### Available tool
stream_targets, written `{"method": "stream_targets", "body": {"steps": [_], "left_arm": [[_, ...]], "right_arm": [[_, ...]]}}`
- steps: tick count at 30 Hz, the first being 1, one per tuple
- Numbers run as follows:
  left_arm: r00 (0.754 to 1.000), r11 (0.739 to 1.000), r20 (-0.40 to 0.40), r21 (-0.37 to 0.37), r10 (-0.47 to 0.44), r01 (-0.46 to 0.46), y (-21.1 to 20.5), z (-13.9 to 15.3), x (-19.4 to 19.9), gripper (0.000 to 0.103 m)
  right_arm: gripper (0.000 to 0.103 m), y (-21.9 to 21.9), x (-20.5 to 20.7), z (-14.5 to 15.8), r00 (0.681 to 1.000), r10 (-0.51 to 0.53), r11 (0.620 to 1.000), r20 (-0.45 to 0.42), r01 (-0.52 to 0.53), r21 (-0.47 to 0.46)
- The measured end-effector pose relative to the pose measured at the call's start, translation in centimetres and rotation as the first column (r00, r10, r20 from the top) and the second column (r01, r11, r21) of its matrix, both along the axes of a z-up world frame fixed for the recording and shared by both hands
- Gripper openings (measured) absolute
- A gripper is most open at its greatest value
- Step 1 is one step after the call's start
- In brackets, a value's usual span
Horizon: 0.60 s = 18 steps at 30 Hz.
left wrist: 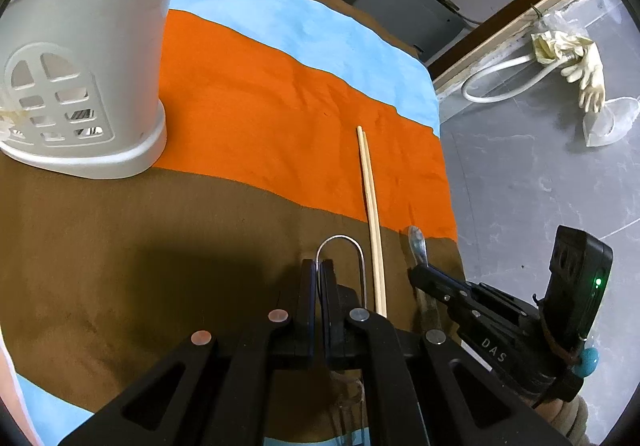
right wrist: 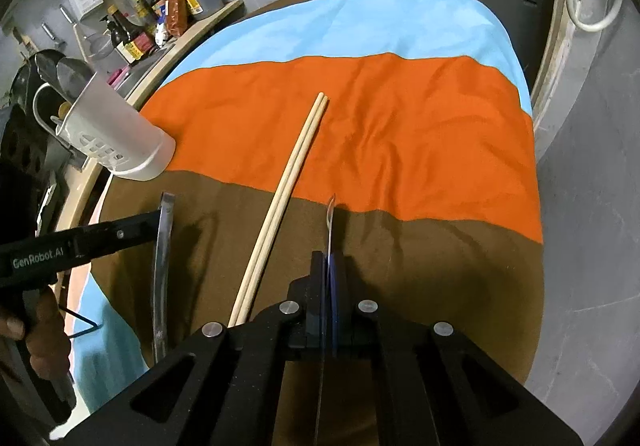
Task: Organize utensils
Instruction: 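Lift the wire tongs and knife off the blanket, then carry the held tongs and knife over the white caddy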
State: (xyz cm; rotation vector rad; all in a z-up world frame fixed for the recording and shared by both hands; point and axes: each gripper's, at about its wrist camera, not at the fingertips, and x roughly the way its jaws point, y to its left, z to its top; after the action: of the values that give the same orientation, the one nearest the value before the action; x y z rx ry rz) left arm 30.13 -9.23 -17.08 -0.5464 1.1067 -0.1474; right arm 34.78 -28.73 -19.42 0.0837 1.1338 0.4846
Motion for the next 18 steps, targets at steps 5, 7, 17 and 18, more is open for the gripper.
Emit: {"method": "stream_targets", "body": {"steps": [5, 7, 17, 18], "left_arm": [[1.000, 1.000, 0.012, -0.004, 0.007, -0.007, 0.3, 0.3, -0.5, 0.003], [1.000, 1.000, 0.021, -0.003, 0.008, -0.008, 0.2, 0.7, -0.7, 0.003], [0.990, 0.999, 0.137, 0.030, 0.031, -0.036, 0.9, 4.7, -2.9, 0.002], [0.987, 0.998, 0.156, 0.040, 0.033, -0.040, 1.0, 5.1, -3.2, 0.002]], "right_arm": [[0.001, 0.6, -0.7, 0.2, 1.000, 0.024, 1.000, 0.015, -0.023, -0.014], [0.001, 0.9, -0.9, 0.4, 0.999, 0.041, 0.998, 0.027, -0.039, -0.039], [0.001, 0.0, -2.4, 3.1, 0.989, -0.019, 1.000, 0.145, 0.016, 0.023], [0.001, -0.1, -2.7, 3.6, 0.985, -0.031, 0.999, 0.167, 0.024, 0.044]]}}
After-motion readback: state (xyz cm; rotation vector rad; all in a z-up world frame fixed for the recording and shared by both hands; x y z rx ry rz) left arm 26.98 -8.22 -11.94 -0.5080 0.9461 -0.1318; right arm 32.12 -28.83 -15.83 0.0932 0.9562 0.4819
